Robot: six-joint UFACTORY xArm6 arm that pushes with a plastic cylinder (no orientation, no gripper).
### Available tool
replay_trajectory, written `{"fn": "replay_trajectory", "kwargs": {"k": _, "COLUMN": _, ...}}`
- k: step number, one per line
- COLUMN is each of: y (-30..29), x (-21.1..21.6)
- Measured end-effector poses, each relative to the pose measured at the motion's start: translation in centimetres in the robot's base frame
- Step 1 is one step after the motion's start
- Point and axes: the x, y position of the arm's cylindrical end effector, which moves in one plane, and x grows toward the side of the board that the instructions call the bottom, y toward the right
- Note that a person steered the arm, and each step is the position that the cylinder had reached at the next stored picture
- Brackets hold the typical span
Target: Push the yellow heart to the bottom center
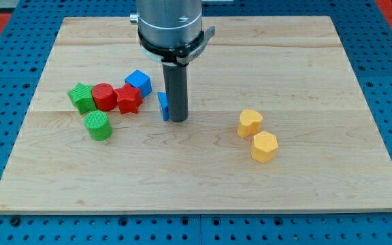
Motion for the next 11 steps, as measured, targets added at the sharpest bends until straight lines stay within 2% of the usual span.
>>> {"fn": "replay_trajectory", "kwargs": {"k": 4, "y": 0.4, "x": -1.4}}
{"fn": "replay_trajectory", "kwargs": {"k": 7, "y": 15.5, "x": -1.8}}
{"fn": "replay_trajectory", "kwargs": {"k": 9, "y": 14.7, "x": 0.8}}
{"fn": "replay_trajectory", "kwargs": {"k": 10, "y": 12.8, "x": 1.2}}
{"fn": "replay_trajectory", "kwargs": {"k": 11, "y": 8.5, "x": 1.5}}
